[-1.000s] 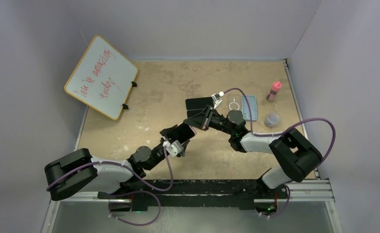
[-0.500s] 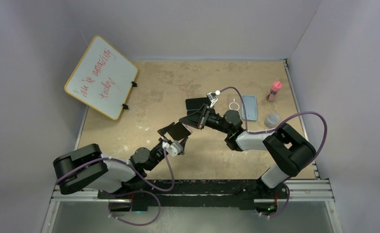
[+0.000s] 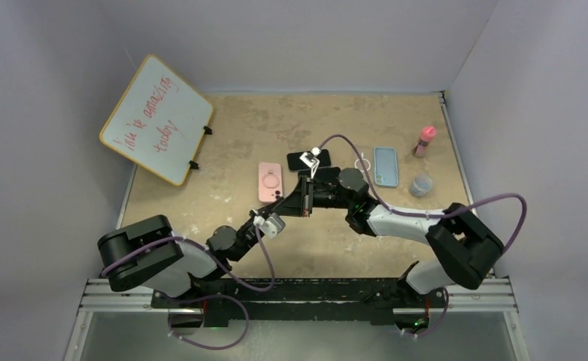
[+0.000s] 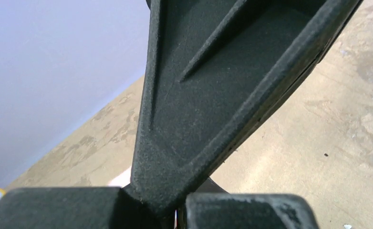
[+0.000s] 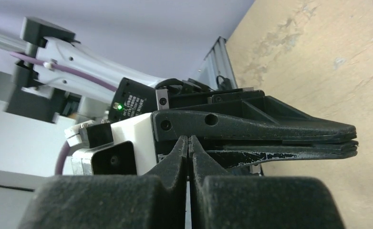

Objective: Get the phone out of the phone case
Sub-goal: Remove the phone case from the phone.

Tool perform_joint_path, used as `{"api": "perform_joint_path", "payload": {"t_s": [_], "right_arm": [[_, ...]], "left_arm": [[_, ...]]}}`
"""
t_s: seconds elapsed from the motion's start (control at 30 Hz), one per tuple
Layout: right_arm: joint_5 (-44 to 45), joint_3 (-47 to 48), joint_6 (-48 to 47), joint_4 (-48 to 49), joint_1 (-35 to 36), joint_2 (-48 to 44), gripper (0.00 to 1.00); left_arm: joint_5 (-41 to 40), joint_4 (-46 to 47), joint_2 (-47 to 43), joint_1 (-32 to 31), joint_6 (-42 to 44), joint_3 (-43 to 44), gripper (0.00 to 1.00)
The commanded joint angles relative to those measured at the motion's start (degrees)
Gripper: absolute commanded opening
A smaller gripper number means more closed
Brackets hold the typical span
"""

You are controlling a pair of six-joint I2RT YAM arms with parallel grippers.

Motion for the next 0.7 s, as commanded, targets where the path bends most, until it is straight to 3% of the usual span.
{"api": "perform_joint_path", "payload": {"t_s": [0.0, 0.2, 0.3, 0.4, 0.53, 0.67], "right_arm": [[5.30, 5.48, -19.14, -24.03, 2.11, -5.83, 0.04], [16.41, 8.54, -30.89, -41.68, 0.76, -12.22, 0.27], [20.57, 8.34, -34.52, -45.31, -0.70, -13.27, 0.42], [24.20, 7.55, -36.62, -47.44, -3.27, -13.97, 0.59], [29.25, 5.08, -38.58, -47.10, -7.41, -15.84, 0.77], [38.31, 1.27, -41.07, -44.33, -8.64, -19.28, 0.97]], "left_arm": [[2.17, 11.28, -3.83, -0.61, -3.88, -0.39, 0.00], [2.00, -2.88, -11.63, -0.61, -10.85, -1.61, 0.00], [-3.83, -13.62, -17.75, -0.65, -17.36, -0.25, 0.01], [-10.88, -29.37, -23.04, -0.48, -21.95, 4.34, 0.19], [-18.07, -45.62, -24.03, 0.36, -28.07, 10.73, 0.61], [-17.05, -62.02, -21.05, 4.91, -38.14, 19.12, 0.81]]}}
